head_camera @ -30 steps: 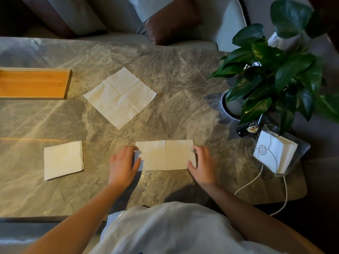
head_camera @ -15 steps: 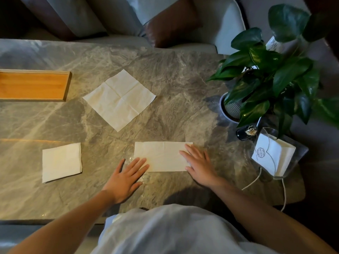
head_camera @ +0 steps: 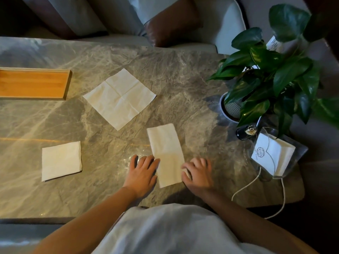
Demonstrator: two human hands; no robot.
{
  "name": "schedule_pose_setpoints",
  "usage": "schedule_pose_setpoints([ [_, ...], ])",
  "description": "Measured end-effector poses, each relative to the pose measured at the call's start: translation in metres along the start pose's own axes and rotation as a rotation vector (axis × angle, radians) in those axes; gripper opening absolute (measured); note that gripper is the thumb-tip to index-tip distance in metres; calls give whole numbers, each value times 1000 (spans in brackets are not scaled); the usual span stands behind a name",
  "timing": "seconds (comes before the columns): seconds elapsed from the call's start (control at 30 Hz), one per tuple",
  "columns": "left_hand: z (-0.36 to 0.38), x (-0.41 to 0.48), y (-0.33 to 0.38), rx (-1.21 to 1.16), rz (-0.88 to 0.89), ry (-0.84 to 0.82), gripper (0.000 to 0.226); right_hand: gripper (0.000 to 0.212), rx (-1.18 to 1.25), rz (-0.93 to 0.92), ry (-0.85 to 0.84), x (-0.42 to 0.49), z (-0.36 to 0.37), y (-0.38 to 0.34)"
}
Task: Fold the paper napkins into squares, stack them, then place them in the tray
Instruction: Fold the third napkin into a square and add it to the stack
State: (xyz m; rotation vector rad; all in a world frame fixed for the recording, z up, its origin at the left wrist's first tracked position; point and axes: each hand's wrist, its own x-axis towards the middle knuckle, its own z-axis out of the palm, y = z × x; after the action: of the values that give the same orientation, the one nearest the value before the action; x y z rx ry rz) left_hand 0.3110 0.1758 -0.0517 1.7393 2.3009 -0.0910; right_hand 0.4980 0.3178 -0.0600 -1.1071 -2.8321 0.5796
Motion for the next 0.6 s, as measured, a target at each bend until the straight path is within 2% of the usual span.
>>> schedule_pose_setpoints([
  [0.13,-5,8,-4,55,86,-3,57,26,73,-106,-77,-8,2,5],
  [0.23,-3,7,-11,77,150,1,54,52,3,-134,-229,-10,-2,16],
  [0.3,1,7,-14,22,175,-20,54,57,-16,-137,-238,-9,-3,19],
  [0.6,2,8,-15,-74,162,-46,55,19,48,-23,-70,-2,7,5],
])
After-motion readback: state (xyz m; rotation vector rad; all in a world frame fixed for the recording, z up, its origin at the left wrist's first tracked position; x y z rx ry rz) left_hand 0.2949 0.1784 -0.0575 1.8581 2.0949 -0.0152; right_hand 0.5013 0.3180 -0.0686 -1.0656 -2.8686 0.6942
